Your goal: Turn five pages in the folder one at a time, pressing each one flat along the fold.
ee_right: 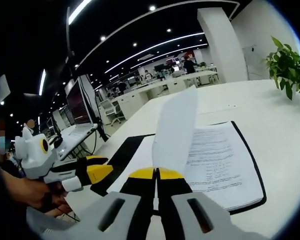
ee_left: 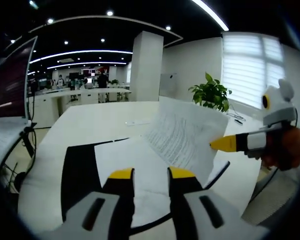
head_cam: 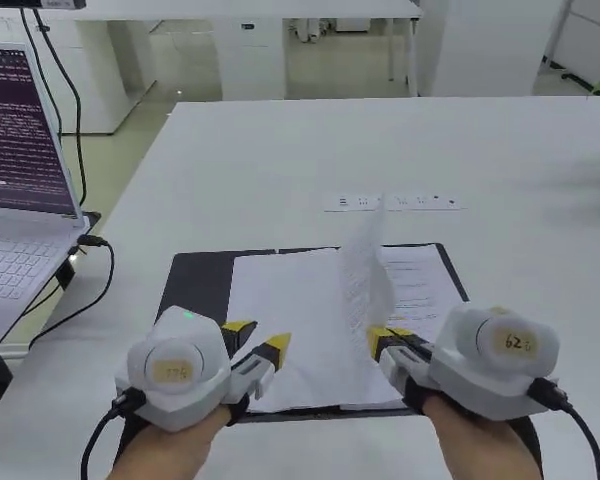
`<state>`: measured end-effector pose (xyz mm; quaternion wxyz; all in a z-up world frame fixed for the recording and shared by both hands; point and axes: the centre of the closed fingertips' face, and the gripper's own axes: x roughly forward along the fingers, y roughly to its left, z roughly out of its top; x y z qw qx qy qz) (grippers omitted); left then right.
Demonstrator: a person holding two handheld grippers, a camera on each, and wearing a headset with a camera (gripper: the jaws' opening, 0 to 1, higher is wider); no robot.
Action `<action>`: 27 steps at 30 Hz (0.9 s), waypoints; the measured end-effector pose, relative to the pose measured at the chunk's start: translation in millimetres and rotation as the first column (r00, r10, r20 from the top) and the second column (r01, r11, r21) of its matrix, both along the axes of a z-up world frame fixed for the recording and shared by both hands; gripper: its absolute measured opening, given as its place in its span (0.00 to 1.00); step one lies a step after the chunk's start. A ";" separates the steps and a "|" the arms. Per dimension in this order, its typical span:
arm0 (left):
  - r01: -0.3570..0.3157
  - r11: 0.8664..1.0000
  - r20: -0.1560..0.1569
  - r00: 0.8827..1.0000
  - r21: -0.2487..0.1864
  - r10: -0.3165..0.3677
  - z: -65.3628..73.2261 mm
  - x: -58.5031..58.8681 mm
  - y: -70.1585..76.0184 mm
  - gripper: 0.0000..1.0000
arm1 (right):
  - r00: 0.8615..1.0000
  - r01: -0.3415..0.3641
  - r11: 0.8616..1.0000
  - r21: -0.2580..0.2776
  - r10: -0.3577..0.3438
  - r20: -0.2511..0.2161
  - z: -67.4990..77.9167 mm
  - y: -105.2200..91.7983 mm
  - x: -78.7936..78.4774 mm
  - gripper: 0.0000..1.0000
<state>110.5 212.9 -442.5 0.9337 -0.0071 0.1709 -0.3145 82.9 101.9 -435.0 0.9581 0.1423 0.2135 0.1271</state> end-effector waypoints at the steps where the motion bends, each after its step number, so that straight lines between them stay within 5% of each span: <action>1: -0.007 1.000 0.003 1.000 0.000 0.007 2.1 -1.0 5.3 0.25 | 1.000 -0.016 1.000 -0.010 0.016 0.000 -0.1 5.8 1.2 0.00; 16: -0.101 0.995 -0.003 0.995 -0.016 0.101 3.4 -10.2 61.4 0.25 | 0.981 -0.185 0.980 -0.072 0.181 -0.068 -29.0 70.6 8.2 0.00; 27: -0.137 0.990 -0.017 0.990 -0.017 0.136 -2.1 -13.8 82.2 0.25 | 0.956 -0.277 0.953 -0.127 0.259 -0.138 -60.2 99.8 8.3 0.00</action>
